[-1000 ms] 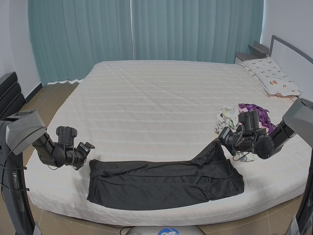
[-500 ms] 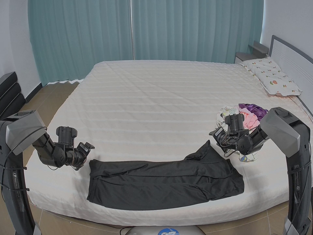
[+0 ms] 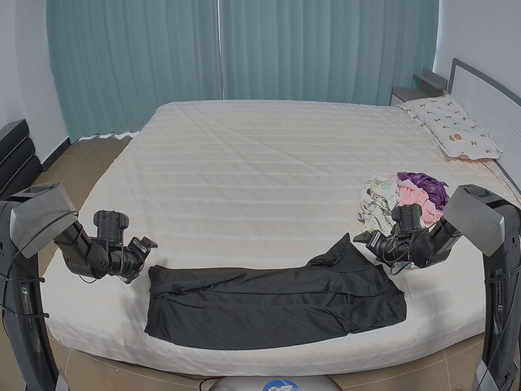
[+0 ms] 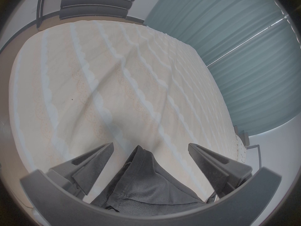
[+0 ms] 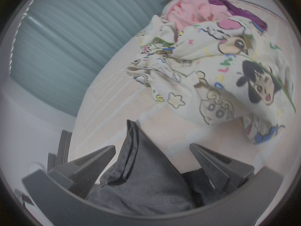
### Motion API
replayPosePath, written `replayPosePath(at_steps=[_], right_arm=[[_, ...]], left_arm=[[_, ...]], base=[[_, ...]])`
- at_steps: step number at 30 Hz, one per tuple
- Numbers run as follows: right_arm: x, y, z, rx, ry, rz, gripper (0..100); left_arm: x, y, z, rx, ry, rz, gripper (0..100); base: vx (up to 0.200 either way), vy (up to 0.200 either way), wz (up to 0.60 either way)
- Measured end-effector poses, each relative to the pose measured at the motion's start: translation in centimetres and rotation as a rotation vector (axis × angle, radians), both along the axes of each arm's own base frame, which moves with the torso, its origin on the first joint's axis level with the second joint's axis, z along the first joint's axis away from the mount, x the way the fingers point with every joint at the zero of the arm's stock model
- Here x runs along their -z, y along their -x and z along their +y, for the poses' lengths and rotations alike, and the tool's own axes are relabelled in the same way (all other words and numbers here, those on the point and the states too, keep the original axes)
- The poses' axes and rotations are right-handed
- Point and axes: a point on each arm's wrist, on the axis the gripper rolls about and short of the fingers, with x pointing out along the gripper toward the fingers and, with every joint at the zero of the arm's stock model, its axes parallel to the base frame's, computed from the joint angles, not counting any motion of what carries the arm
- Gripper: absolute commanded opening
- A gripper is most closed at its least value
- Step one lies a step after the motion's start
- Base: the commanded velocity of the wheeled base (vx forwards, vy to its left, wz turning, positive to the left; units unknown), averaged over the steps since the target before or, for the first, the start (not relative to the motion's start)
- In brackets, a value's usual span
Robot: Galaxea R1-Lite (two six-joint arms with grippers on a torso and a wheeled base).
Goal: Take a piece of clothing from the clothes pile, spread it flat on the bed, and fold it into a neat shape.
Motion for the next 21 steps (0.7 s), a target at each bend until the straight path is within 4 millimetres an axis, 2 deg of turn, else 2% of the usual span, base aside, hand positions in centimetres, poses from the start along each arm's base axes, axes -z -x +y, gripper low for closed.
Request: replayPosePath(at_steps=[5, 6, 13, 21], right_arm=[[0.7, 0.3, 0.0, -0.085, 0.033, -0.014, 100], [0.8, 0.3, 0.0, -0.093, 0.032, -0.011, 0], [1.3, 1.1, -0.2, -0.112, 0.035, 0.017, 0], [0.3, 2.4, -1.4, -0.144, 0.032, 0.003, 0]], left_arm=[[0.0, 0.0, 0.0, 0.000, 0.000, 0.000, 100], [0.0, 0.0, 0.0, 0.000, 0.000, 0.000, 100], [0.0, 0.0, 0.0, 0.001, 0.000, 0.000, 100], [0.0, 0.0, 0.0, 0.001, -0.001, 0.002, 100]], base=[[0.000, 0.000, 0.00], [0.000, 0.000, 0.00], [0.000, 0.000, 0.00], [0.000, 0.000, 0.00]])
